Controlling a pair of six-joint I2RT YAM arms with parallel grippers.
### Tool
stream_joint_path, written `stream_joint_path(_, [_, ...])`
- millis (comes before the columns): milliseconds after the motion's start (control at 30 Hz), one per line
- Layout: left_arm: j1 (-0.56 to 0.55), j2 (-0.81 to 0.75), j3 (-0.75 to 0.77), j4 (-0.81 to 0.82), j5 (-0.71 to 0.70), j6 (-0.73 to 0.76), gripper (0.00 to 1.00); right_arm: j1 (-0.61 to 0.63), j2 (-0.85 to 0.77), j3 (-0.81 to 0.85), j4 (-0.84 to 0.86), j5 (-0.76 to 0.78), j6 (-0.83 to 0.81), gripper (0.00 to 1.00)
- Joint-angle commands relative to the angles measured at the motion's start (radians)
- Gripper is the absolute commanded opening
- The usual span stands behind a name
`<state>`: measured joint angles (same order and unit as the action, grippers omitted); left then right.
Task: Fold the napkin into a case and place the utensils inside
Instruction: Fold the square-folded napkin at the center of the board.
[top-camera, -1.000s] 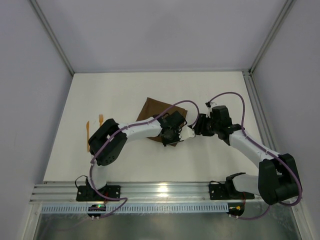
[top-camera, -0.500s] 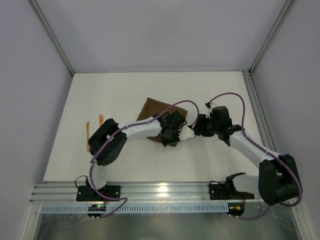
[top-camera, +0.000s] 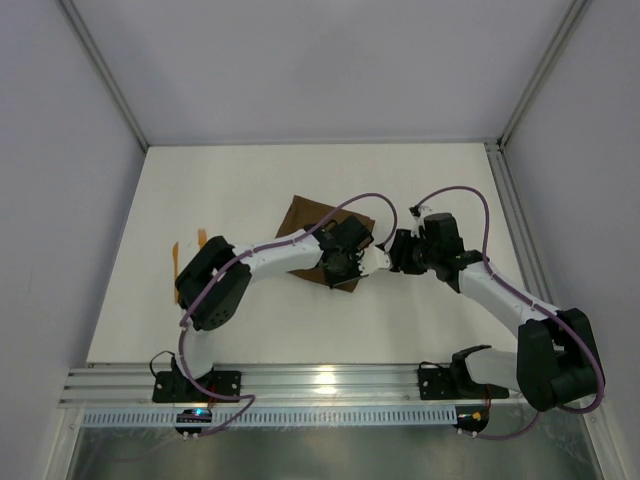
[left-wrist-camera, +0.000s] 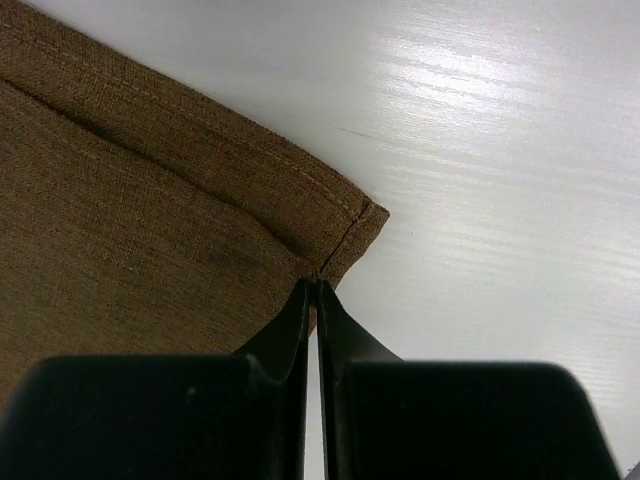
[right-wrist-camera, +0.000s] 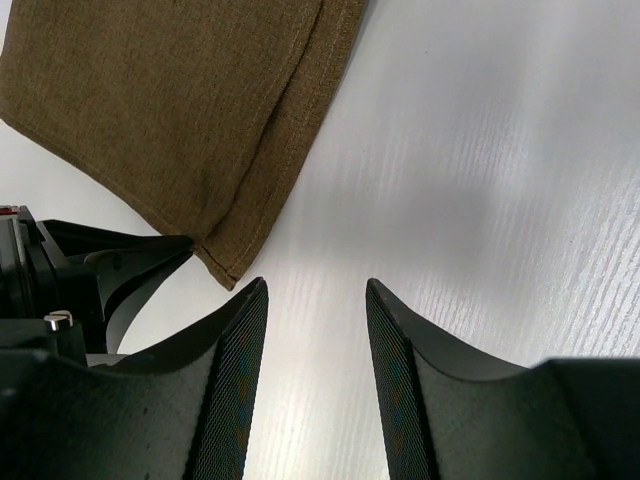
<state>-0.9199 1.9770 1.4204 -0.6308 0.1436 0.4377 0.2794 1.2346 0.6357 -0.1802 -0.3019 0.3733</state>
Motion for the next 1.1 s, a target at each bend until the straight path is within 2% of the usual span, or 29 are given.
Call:
stream_joint_path(0, [0.012, -0.052, 0.041, 0.006, 0.027, -0.024, 0.0, 0.006, -0.004, -0.002, 0.036, -0.022, 0.013, 0.49])
stream_joint_path(133, [0.038, -0.056, 0.046, 0.025, 0.013, -0.056, 0.0, 0.004, 0.005, -0.008, 0.048, -0.039, 0.024, 0.49])
stream_joint_path(267, [0.084, -0.082, 0.046, 0.074, -0.059, -0.1, 0.0, 0.007, 0.029, -0.019, 0.102, -0.085, 0.071, 0.48])
stream_joint_path(400, [0.157, -0.093, 0.074, 0.118, -0.099, -0.134, 0.0, 0.03, 0.115, 0.001, 0.172, -0.132, 0.124, 0.46])
stream_joint_path(533, [0.269, -0.063, 0.147, 0.14, -0.11, -0.186, 0.0, 0.101, 0.201, 0.065, 0.229, -0.117, 0.138, 0.44])
stream_joint_path(667, [0.329, -0.009, 0.198, 0.161, -0.125, -0.188, 0.0, 0.118, 0.301, 0.125, 0.275, -0.094, 0.16, 0.39])
stream_joint_path(733, [0.345, 0.017, 0.221, 0.174, -0.133, -0.171, 0.0, 0.119, 0.348, 0.163, 0.292, -0.098, 0.177, 0.32])
stream_joint_path(833, [0.381, 0.072, 0.278, 0.178, -0.163, -0.16, 0.0, 0.122, 0.433, 0.212, 0.314, -0.109, 0.199, 0.28])
stream_joint_path(1067, [0.415, 0.17, 0.357, 0.194, -0.17, -0.122, 0.0, 0.13, 0.548, 0.282, 0.312, -0.08, 0.207, 0.25])
